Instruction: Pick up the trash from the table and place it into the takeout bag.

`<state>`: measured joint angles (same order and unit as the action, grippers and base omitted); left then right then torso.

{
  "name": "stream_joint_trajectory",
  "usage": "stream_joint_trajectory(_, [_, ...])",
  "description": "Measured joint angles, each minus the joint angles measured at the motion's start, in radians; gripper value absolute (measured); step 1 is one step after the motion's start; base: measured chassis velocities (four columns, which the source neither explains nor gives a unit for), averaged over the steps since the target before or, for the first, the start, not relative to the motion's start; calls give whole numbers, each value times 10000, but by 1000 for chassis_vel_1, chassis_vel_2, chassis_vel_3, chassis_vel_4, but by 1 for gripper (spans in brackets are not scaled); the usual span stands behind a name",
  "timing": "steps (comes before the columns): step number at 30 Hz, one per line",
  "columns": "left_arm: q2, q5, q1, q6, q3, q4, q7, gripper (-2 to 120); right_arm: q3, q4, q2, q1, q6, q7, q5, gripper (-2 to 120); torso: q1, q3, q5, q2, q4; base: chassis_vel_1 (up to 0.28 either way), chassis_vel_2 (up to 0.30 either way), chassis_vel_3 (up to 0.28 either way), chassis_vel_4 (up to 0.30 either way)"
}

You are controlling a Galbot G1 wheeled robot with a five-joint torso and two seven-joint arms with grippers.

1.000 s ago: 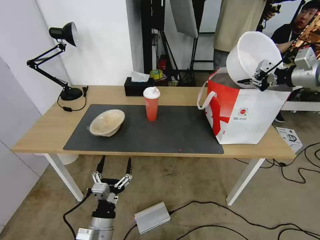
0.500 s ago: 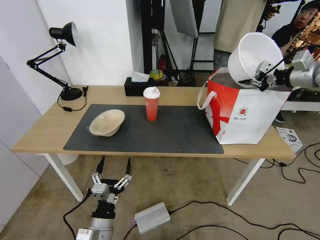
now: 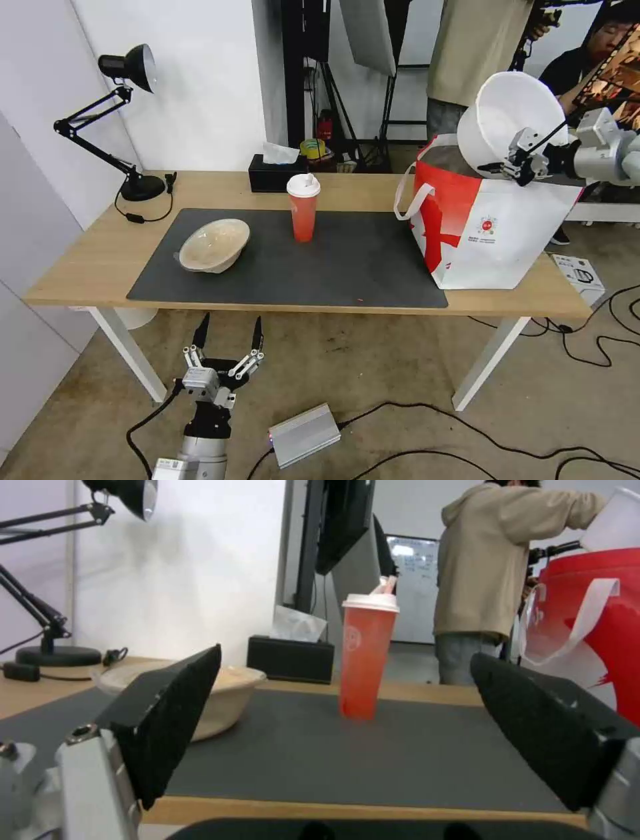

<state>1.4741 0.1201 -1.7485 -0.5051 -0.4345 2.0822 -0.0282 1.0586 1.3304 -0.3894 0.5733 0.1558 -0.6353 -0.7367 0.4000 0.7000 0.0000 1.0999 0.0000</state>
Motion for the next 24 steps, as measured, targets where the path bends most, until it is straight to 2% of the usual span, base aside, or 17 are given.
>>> stream_joint_trajectory(21, [-60,24,63,-14,21,-26,-13,100,48,-489,-319,9,-87,-21,191,0,0,0,0,0,0,0,0,0,0])
stream_joint_trajectory(24, [-63,24,85,-14,25,-31,-19,100,58,-487,-383,47,-88,-16,192,10,0,0,0,0,0,0,0,0,0])
